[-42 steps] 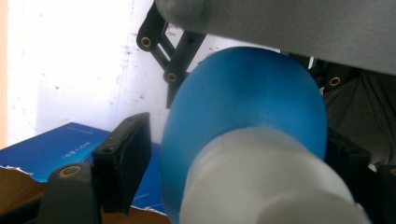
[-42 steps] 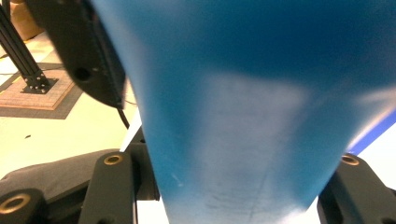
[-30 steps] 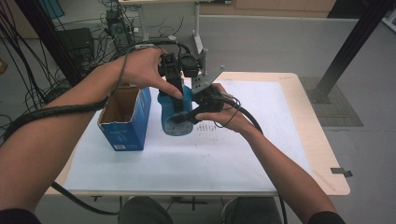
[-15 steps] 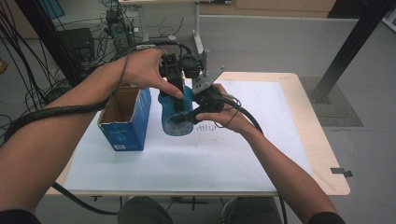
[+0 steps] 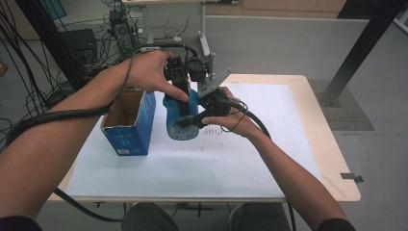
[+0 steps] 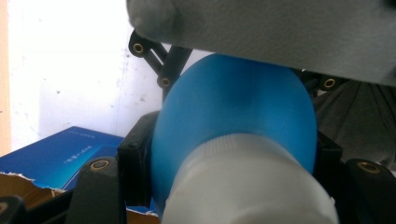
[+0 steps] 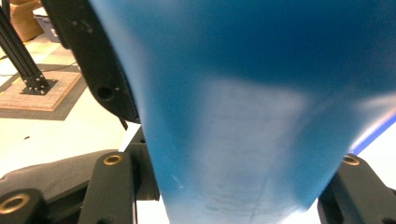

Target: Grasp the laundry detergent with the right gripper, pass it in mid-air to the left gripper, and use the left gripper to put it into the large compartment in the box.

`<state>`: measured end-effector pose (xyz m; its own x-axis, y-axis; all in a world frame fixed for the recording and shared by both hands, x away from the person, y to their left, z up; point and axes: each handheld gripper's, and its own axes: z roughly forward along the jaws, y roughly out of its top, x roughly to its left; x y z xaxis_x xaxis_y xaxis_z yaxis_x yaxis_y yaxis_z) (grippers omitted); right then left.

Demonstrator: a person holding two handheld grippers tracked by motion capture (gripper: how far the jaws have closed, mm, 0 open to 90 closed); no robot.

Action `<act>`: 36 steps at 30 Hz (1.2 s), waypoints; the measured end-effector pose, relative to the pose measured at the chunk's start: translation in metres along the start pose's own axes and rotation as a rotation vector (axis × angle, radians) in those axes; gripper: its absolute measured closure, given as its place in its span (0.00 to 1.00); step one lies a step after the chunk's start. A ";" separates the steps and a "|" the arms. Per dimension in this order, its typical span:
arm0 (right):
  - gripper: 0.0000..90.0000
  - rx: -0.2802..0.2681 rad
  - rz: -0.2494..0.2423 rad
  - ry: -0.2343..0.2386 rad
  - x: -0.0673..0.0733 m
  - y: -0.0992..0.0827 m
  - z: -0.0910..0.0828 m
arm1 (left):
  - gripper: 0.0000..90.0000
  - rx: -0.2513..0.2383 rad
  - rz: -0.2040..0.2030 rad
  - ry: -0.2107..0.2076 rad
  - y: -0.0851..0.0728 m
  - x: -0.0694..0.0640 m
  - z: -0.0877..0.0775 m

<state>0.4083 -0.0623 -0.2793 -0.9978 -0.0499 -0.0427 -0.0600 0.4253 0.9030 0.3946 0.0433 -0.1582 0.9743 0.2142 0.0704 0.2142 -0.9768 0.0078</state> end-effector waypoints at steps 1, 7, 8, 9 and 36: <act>0.48 -0.004 -0.005 -0.001 0.000 0.000 0.000 | 0.40 0.001 0.000 0.001 0.000 0.000 0.000; 0.48 -0.006 -0.006 -0.003 -0.001 0.000 0.001 | 0.40 0.004 -0.001 0.007 0.001 0.000 0.000; 0.48 -0.006 -0.006 -0.004 -0.001 0.000 0.000 | 0.40 0.005 -0.002 0.006 0.001 0.000 0.000; 0.48 -0.006 -0.006 -0.005 -0.001 0.000 0.000 | 0.40 0.003 -0.002 0.006 0.001 0.000 0.000; 0.48 0.006 0.002 -0.006 -0.001 -0.003 0.000 | 0.41 0.015 0.005 0.008 0.004 -0.001 0.003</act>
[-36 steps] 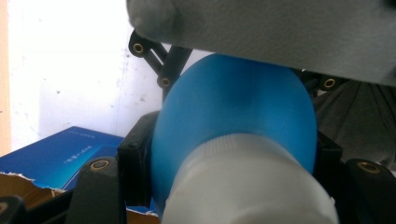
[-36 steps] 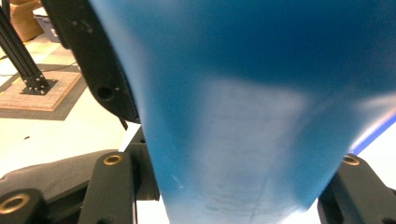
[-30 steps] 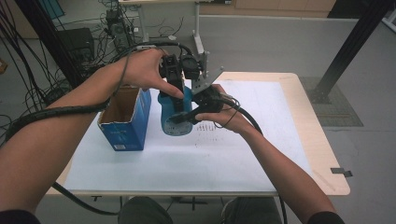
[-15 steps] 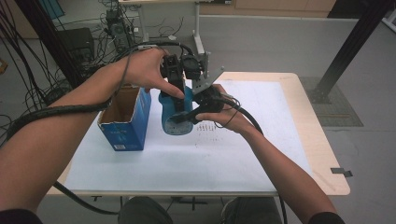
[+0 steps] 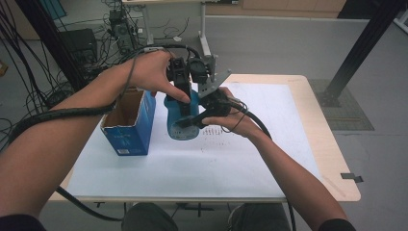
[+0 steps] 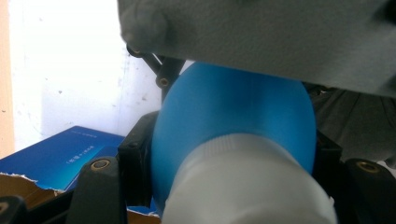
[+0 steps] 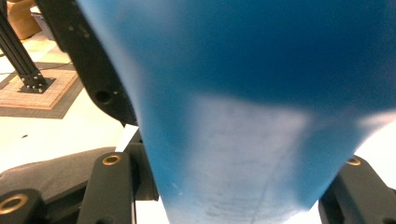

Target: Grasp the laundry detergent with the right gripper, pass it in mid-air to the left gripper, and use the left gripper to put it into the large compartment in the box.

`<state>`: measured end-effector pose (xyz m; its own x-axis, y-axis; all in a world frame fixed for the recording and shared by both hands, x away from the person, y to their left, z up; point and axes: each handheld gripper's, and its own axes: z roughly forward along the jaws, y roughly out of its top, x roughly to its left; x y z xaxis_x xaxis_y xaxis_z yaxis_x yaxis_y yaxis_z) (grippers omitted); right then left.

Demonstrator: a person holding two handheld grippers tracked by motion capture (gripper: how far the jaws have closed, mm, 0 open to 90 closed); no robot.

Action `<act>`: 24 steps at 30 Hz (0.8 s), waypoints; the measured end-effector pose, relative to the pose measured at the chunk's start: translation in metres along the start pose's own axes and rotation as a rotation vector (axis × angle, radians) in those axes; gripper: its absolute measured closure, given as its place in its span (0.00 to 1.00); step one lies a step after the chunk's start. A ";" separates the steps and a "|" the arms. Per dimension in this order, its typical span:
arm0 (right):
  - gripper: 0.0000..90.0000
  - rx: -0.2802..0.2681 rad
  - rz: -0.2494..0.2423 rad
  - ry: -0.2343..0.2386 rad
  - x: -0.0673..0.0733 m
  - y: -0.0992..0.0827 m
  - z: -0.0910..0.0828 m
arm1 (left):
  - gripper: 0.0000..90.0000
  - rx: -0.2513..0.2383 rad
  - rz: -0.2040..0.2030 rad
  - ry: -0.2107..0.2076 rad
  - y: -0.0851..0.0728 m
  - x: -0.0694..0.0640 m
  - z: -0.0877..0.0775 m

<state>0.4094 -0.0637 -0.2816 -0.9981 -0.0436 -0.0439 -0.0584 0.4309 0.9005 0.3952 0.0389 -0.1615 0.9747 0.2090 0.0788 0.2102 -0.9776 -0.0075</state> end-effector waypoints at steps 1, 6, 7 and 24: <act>0.48 -0.001 -0.002 -0.001 0.000 0.000 0.000 | 0.41 -0.001 0.000 0.000 0.000 0.000 0.000; 0.48 -0.005 0.009 0.011 0.000 0.000 0.000 | 0.41 0.002 -0.002 -0.004 0.000 0.000 0.000; 0.48 -0.005 0.010 0.011 0.000 0.000 0.000 | 0.41 0.001 -0.001 -0.003 0.000 0.000 0.000; 0.47 -0.003 -0.002 0.006 0.000 -0.001 0.001 | 0.41 0.007 -0.004 -0.003 0.000 -0.001 0.000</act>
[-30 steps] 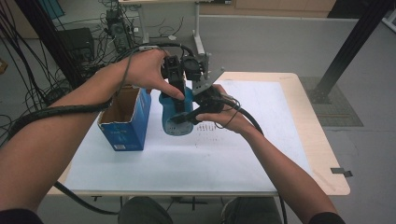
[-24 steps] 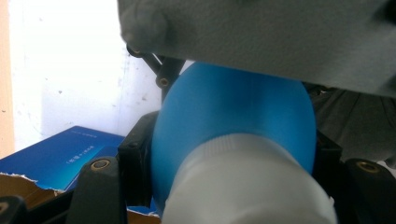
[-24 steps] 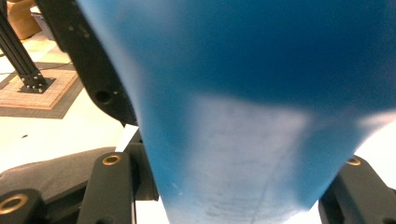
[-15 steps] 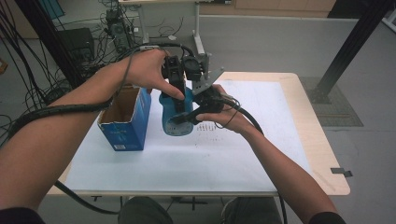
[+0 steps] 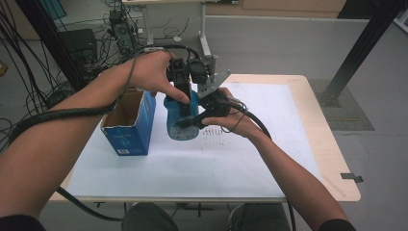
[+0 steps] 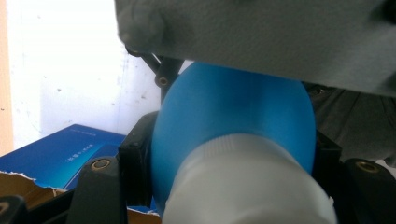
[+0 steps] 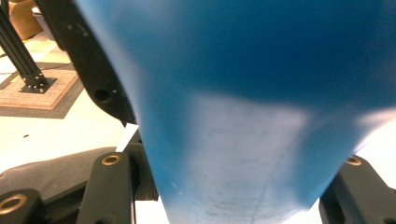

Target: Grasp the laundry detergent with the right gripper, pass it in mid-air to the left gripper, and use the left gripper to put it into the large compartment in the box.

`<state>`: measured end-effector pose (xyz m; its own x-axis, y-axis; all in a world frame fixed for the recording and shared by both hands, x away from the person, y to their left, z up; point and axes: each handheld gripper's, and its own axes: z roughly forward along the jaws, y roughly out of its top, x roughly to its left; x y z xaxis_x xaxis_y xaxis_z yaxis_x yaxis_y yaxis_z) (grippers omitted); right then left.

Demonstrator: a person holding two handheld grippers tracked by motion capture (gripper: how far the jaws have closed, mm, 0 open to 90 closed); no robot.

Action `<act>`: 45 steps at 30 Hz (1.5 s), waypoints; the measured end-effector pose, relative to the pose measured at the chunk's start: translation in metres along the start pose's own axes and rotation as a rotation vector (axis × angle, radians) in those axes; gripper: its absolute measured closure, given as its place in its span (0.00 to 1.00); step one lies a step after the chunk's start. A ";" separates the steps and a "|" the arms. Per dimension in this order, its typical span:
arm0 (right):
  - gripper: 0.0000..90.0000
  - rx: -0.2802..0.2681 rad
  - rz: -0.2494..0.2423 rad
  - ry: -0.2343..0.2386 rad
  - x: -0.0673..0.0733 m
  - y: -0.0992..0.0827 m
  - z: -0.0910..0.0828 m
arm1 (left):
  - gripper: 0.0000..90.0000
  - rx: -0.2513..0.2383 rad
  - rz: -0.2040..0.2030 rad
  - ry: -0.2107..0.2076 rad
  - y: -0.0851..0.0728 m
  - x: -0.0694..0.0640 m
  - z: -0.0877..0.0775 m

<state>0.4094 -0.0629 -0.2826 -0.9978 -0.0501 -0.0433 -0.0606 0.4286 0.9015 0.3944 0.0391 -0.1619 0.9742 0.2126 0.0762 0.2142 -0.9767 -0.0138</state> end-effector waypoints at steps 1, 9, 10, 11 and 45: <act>0.47 -0.004 0.011 0.007 0.001 0.000 0.000 | 0.41 0.001 0.001 0.000 0.000 0.000 0.000; 0.47 -0.006 0.009 0.005 0.002 0.001 0.000 | 0.41 -0.001 0.001 0.002 -0.001 -0.001 0.000; 0.47 -0.001 0.000 0.000 0.001 0.001 0.000 | 0.41 0.000 0.002 0.002 -0.001 -0.001 0.000; 0.47 0.000 -0.001 -0.001 0.001 0.000 0.000 | 0.41 0.000 0.004 0.002 -0.001 -0.001 0.000; 0.47 -0.002 -0.007 -0.002 0.001 0.000 0.000 | 0.41 0.001 -0.003 0.007 0.000 -0.003 -0.001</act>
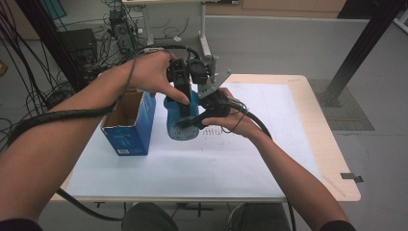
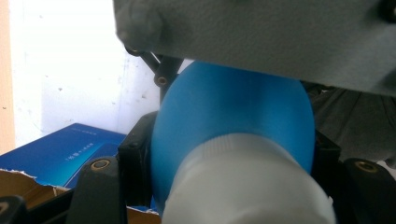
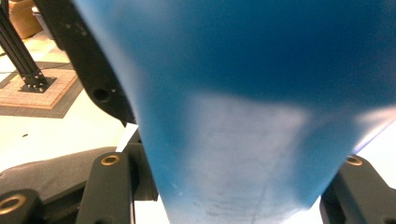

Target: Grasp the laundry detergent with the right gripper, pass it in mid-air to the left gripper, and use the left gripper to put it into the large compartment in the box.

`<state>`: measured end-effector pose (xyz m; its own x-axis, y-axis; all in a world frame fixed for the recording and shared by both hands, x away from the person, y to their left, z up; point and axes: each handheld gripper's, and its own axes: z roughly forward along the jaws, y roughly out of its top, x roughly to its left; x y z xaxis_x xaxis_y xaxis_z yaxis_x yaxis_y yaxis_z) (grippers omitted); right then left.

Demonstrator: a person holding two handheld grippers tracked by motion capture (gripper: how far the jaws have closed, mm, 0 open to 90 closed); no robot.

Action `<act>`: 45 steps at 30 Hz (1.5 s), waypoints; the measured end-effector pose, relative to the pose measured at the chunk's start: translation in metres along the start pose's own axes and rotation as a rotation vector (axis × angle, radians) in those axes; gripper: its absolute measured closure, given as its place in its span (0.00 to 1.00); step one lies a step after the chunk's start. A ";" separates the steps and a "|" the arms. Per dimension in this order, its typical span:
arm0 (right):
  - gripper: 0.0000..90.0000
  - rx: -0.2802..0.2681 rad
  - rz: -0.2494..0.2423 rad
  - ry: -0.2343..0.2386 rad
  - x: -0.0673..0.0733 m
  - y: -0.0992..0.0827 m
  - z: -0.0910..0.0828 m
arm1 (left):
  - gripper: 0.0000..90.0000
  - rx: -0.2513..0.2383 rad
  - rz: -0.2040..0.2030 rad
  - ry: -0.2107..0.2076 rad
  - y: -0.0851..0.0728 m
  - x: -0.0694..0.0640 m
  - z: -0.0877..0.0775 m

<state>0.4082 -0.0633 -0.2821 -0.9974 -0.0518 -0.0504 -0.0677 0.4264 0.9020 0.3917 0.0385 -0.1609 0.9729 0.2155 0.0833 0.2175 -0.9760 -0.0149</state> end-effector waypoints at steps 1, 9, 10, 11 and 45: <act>0.47 -0.005 0.012 0.008 0.001 0.000 0.000 | 0.41 0.000 0.002 0.000 0.000 0.000 0.000; 0.47 -0.010 0.015 0.010 0.002 0.000 0.001 | 0.41 0.000 -0.003 -0.002 -0.001 -0.001 -0.001; 0.47 -0.005 0.003 0.004 0.001 0.000 0.001 | 0.41 0.000 -0.006 -0.003 -0.001 -0.001 -0.001; 0.47 -0.005 0.003 0.005 0.001 0.000 0.001 | 0.41 -0.002 -0.006 -0.003 -0.001 -0.001 0.000; 0.06 0.273 0.181 -0.162 0.006 -0.023 -0.071 | 0.41 0.002 -0.214 -0.040 -0.014 0.021 -0.026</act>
<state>0.4057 -0.1379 -0.2725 -0.9833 0.1815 0.0128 0.1283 0.6416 0.7562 0.4075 0.0557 -0.1334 0.9068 0.4192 0.0450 0.4198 -0.9076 -0.0031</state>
